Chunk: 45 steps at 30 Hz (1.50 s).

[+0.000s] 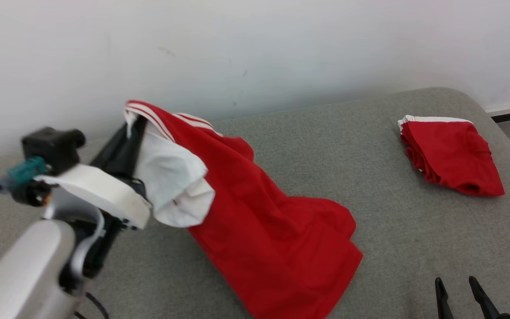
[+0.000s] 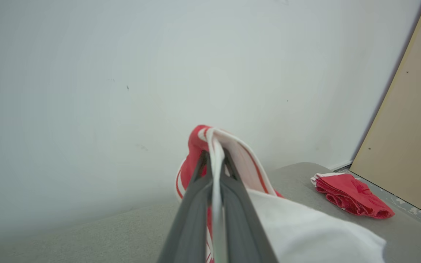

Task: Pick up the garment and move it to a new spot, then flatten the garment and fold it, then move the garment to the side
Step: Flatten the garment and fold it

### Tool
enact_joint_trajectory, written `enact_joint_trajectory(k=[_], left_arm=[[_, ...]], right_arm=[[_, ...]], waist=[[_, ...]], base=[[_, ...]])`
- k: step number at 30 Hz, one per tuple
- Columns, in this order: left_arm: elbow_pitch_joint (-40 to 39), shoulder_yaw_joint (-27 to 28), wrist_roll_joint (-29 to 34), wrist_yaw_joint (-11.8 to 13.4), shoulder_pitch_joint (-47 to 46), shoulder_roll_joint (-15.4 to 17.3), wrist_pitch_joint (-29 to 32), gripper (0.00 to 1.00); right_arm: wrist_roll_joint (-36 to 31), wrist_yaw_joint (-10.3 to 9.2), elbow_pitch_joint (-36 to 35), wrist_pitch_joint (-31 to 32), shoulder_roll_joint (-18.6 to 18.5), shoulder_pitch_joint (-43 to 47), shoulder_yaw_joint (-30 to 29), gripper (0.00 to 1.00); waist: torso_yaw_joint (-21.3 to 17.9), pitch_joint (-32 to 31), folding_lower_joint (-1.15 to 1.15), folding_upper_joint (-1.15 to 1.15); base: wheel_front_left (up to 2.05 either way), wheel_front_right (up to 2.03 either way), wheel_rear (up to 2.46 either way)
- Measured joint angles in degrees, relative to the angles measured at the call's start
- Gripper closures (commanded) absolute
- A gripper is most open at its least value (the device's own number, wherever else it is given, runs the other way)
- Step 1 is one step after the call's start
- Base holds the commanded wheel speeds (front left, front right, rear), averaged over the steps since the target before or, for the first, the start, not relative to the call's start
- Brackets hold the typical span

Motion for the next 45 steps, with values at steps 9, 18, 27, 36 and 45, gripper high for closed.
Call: enact_joint_trajectory(k=[9, 18, 27, 36, 45], left_arm=[[-1.64, 9.00, -3.56, 0.16, -7.21, 10.33, 6.97, 1.00], [2.88, 8.13, -4.60, -3.83, -16.09, 10.98, 9.80, 1.00], [5.03, -3.85, -6.35, -6.43, -15.95, -2.89, 11.93, 1.00], [14.33, -14.45, -5.01, -9.44, -17.75, -17.15, 10.87, 1.00], [25.51, -23.12, -2.64, -11.73, -18.00, -24.05, 7.44, 1.00]], right_arm=[[0.05, 0.00, 0.27, 0.00, 0.08, -0.05, 0.66, 0.00], [0.12, 0.00, 0.56, 0.00, 0.15, -0.66, 1.25, 0.00], [0.75, 0.00, 0.86, 0.00, 0.47, -2.69, 3.01, 0.00], [2.48, 0.00, 1.00, 0.00, 1.13, -5.90, 4.90, 0.00], [6.05, 0.00, 1.80, 0.00, 1.37, -6.50, 7.03, 0.00]], waist=[[-0.08, 0.12, 0.00, -0.01], [-0.79, 0.78, 0.00, 0.00], [-2.95, 2.74, 0.00, 0.01], [-7.83, 7.24, 0.00, 0.00], [-13.92, 11.86, 0.00, 0.00]], base=[[0.00, 0.00, 0.00], [0.00, 0.00, 0.00], [0.00, 0.00, 0.00], [0.00, 0.00, 0.00], [0.00, 0.00, 0.00]])
